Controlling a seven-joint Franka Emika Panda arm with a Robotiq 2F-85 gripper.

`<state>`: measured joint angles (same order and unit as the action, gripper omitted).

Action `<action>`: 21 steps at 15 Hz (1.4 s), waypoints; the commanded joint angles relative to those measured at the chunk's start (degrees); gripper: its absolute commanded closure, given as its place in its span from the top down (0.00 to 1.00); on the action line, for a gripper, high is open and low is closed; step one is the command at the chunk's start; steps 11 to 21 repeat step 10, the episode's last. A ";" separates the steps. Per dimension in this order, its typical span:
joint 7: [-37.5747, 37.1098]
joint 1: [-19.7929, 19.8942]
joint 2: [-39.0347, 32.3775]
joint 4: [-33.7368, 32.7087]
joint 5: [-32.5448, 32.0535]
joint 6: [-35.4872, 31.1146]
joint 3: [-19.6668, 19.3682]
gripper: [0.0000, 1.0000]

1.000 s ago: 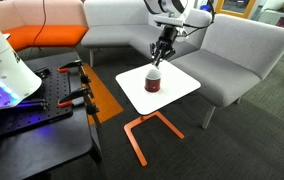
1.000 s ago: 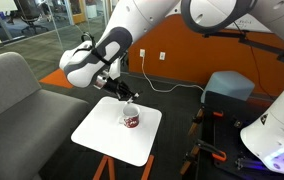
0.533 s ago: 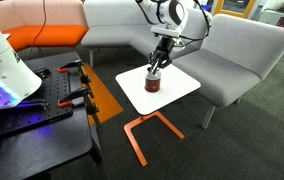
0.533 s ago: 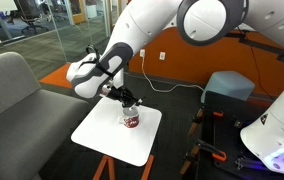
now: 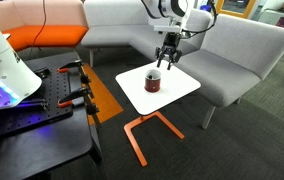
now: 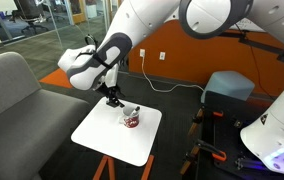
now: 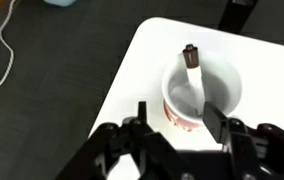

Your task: Place the marker in the red mug

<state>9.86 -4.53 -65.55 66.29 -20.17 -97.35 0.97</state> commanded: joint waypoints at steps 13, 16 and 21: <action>-0.48 7.37 32.83 33.34 16.31 -22.75 1.89 1.00; -0.48 7.37 32.83 33.34 16.31 -22.75 1.89 1.00; -0.48 7.37 32.83 33.34 16.31 -22.75 1.89 1.00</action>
